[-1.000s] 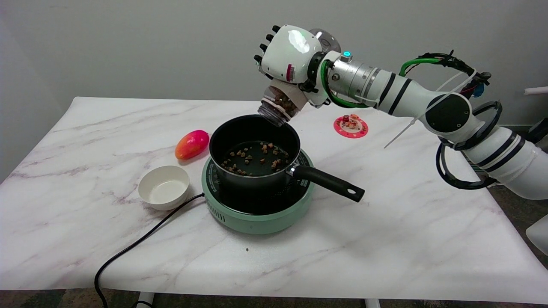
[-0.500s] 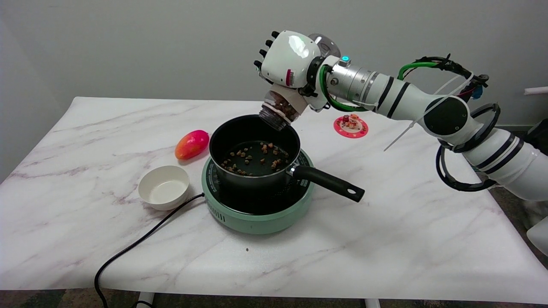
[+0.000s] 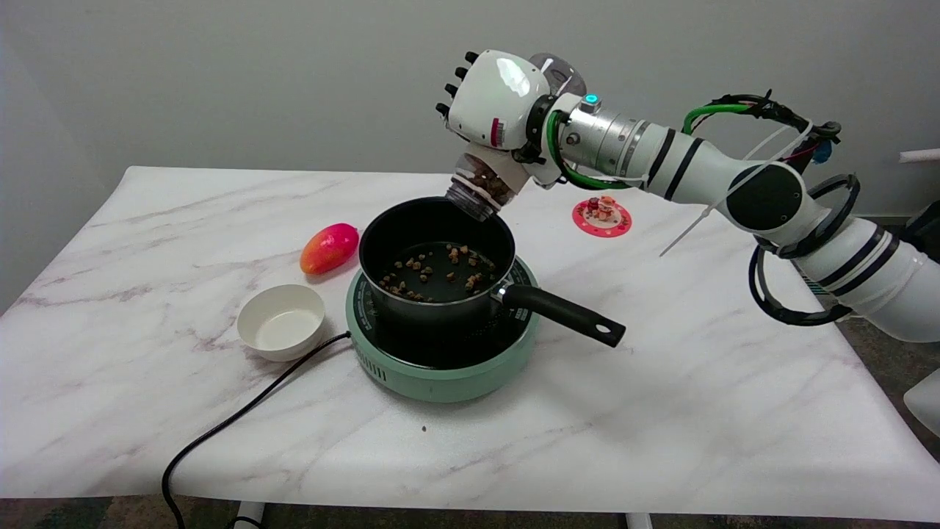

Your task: Pour the contents of the bottle into the soup pot.

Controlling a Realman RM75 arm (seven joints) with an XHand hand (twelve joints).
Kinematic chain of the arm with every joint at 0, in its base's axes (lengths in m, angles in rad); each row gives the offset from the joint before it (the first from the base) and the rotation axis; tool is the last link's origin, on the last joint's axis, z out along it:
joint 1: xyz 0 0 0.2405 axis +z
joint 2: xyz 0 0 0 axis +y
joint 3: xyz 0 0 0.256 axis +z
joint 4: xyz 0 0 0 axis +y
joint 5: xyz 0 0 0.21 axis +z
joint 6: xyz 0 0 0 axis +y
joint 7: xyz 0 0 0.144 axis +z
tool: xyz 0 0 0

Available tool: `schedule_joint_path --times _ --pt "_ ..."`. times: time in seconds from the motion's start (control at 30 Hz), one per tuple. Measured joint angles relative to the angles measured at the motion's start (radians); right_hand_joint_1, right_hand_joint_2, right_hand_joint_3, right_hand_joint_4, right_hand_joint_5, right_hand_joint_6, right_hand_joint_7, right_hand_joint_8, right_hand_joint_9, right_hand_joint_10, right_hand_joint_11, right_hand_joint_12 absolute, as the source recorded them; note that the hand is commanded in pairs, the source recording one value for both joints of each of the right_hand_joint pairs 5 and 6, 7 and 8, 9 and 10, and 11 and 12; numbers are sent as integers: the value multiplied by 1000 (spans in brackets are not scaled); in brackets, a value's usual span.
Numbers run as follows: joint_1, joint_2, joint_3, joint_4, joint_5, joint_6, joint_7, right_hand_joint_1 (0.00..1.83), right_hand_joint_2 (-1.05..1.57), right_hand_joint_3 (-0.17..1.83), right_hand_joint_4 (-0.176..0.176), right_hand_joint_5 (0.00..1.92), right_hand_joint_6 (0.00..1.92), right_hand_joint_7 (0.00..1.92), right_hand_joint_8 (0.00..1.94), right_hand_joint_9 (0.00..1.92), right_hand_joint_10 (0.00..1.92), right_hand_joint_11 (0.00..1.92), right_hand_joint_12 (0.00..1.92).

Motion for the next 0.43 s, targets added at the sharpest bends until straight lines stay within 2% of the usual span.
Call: schedule_joint_path --times 0.43 --pt "46 16 -25 3 -6 13 2 1491 592 1014 0 1661 1661 1556 1556 1323 1323 1131 1131"
